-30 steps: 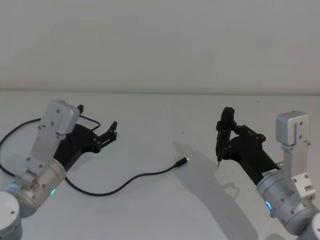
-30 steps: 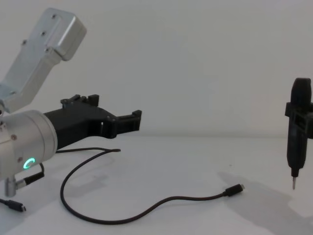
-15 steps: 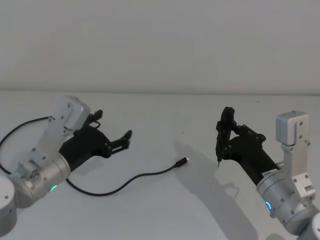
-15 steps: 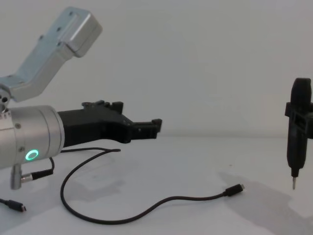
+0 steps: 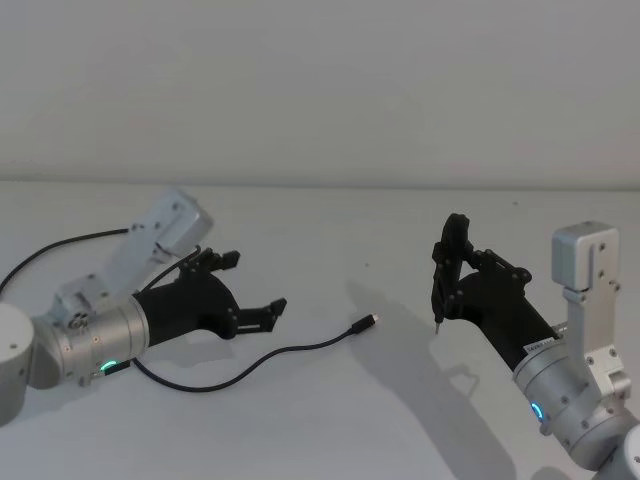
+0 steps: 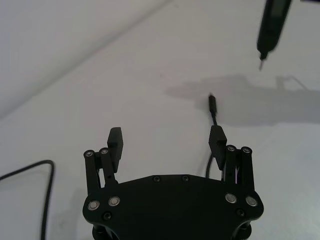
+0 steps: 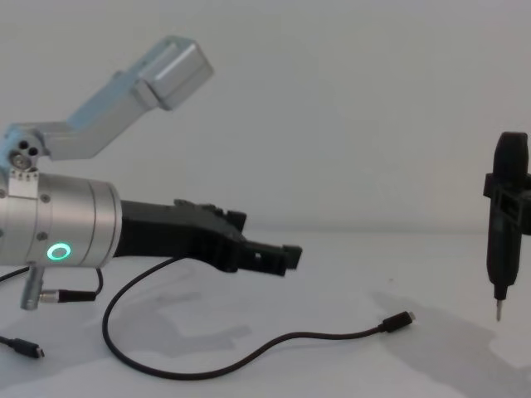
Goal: Pick up the data cable with the one hand.
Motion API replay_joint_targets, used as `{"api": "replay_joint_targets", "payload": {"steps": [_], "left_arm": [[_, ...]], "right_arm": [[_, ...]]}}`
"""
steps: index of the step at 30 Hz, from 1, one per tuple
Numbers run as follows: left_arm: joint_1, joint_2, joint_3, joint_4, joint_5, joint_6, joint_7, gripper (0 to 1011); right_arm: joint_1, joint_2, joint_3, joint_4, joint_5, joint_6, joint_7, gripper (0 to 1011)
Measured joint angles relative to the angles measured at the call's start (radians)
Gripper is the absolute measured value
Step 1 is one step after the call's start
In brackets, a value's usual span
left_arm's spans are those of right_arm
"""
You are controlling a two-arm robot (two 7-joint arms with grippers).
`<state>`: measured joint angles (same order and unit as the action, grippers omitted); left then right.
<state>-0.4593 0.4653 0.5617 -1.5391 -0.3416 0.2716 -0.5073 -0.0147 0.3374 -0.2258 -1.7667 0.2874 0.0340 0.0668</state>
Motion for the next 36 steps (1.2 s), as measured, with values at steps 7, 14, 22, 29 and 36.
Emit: {"api": "replay_joint_targets", "payload": {"steps": [7,14,22,29,36], "left_arm": [[-0.058,0.006,0.044,0.038,0.006,0.066,-0.061,1001],[-0.111,-0.002,0.087,0.084,0.008,0.118,-0.119,1001],[-0.151,-0.02,0.12,0.13,0.007,0.143,-0.157,1001],[-0.175,-0.035,0.141,0.167,0.005,0.153,-0.174,1001],[-0.192,-0.05,0.161,0.204,0.005,0.157,-0.181,1001]], "right_arm": [[0.0,0.0,0.0,0.0,0.0,0.0,0.0,275],[0.0,0.0,0.0,0.0,0.0,0.0,0.0,275],[0.0,0.0,0.0,0.0,0.0,0.0,0.0,274],[0.0,0.0,0.0,0.0,0.0,0.0,0.0,275],[0.0,0.0,0.0,0.0,0.0,0.0,0.0,275]]}}
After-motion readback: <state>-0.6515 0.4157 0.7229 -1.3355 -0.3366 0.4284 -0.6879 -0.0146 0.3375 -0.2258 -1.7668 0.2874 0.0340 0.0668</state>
